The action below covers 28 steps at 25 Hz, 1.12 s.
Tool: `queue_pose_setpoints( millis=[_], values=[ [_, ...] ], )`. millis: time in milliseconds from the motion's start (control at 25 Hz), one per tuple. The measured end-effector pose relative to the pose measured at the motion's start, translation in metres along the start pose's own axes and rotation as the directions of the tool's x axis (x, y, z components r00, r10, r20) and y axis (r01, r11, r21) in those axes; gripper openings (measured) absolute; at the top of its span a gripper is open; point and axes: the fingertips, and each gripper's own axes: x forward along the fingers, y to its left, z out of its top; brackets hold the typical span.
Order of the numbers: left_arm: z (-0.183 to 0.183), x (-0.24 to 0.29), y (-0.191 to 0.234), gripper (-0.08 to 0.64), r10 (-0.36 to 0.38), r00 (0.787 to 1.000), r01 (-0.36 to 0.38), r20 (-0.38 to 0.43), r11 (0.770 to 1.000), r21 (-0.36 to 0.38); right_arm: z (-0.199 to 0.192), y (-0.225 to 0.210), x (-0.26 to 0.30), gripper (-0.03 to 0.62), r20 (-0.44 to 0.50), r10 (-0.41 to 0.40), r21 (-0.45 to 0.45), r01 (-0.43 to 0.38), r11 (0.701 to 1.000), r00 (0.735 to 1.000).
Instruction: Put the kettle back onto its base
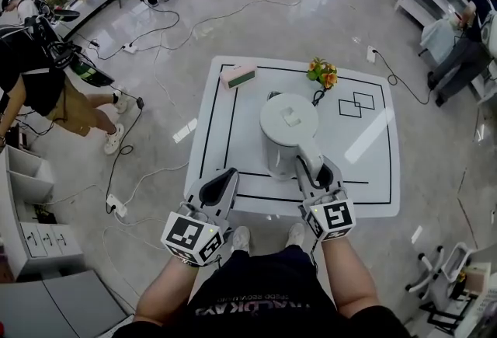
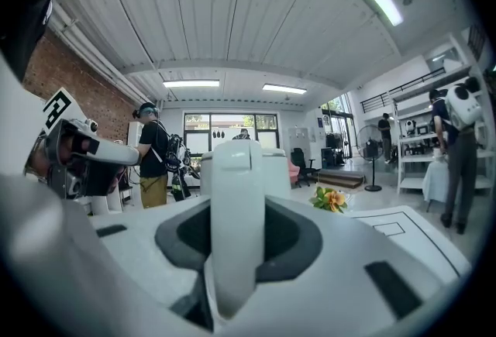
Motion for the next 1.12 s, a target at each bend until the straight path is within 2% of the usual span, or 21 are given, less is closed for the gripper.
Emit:
queue_pose_setpoints(
  millis=[640,840,1120],
  values=[
    [-0.002,0.009,-0.005,0.005,-0.029,1.000,0.029,0.003,1.000,-0.010,-0.007,0.011,-0.018,0.117,0.030,-0.040,-0.039,0.042,0.998,0.999],
    [-0.003,0.007,-0.005,0.005,-0.026,1.000,0.026,0.006,1.000,-0.011,-0.018,0.008,-0.023,0.117,0.015,-0.075,-0.004,0.075,0.997,0.997],
    [-0.005,0.009,-0.010,0.005,-0.038,0.999,0.038,0.007,0.999,-0.006,-0.022,0.008,-0.023,0.117,0.005,-0.068,-0.010,0.068,0.998,0.998]
  ],
)
